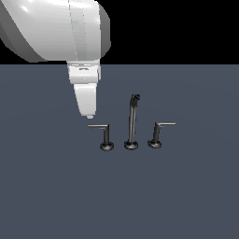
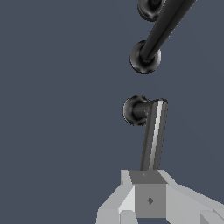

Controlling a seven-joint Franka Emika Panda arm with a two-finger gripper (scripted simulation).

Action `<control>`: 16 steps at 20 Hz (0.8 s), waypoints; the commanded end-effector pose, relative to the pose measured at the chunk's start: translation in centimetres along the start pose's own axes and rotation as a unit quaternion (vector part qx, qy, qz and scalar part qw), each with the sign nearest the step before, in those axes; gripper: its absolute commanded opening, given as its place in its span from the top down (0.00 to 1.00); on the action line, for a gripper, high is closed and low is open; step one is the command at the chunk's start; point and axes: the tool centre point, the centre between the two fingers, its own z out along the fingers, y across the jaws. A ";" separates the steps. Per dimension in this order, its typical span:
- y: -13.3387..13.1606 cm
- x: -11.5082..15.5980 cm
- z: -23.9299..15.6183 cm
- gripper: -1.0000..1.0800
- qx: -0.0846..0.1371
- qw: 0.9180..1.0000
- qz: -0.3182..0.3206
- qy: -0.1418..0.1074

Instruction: Turn on the faucet by rotating a designated handle.

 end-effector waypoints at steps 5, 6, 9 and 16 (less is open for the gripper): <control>-1.6 1.1 2.4 1.00 -0.001 0.999 0.048 0.002; -1.8 1.2 2.7 1.00 -0.001 0.999 0.054 0.002; -2.2 1.6 3.3 1.00 -0.001 0.998 0.068 0.002; -2.6 1.9 3.9 1.00 -0.001 0.997 0.080 0.002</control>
